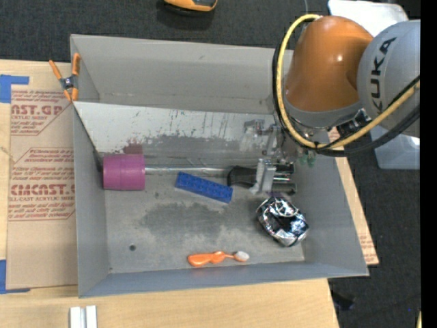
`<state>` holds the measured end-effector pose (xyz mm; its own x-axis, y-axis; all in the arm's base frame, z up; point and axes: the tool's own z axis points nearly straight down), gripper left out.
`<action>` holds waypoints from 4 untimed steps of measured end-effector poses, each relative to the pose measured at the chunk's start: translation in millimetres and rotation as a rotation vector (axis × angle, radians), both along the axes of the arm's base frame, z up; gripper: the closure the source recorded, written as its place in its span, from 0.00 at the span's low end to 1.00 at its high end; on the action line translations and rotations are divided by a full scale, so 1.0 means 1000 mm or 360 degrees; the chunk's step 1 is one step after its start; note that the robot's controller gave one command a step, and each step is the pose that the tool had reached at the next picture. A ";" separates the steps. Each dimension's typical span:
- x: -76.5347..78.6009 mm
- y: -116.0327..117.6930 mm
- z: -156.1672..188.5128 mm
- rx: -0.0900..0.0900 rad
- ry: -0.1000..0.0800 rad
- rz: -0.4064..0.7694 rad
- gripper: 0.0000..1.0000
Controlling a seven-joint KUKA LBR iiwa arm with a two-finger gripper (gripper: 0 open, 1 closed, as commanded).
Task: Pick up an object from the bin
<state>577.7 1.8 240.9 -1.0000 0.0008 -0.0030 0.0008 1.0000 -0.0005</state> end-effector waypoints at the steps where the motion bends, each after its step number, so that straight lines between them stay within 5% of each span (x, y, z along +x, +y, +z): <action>1: 0.007 0.008 -0.079 0.0003 -0.0007 -0.0109 0.00; 2: 0.008 0.012 -0.125 0.0003 0.0003 -0.0189 0.00; 3: 0.015 0.031 -0.103 0.0007 -0.0004 -0.0510 0.00; 4: 0.008 0.030 -0.174 0.0005 0.0003 -0.0601 0.00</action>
Offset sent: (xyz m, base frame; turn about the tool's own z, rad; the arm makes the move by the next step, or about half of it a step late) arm 0.0137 0.0196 -0.0809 0.2199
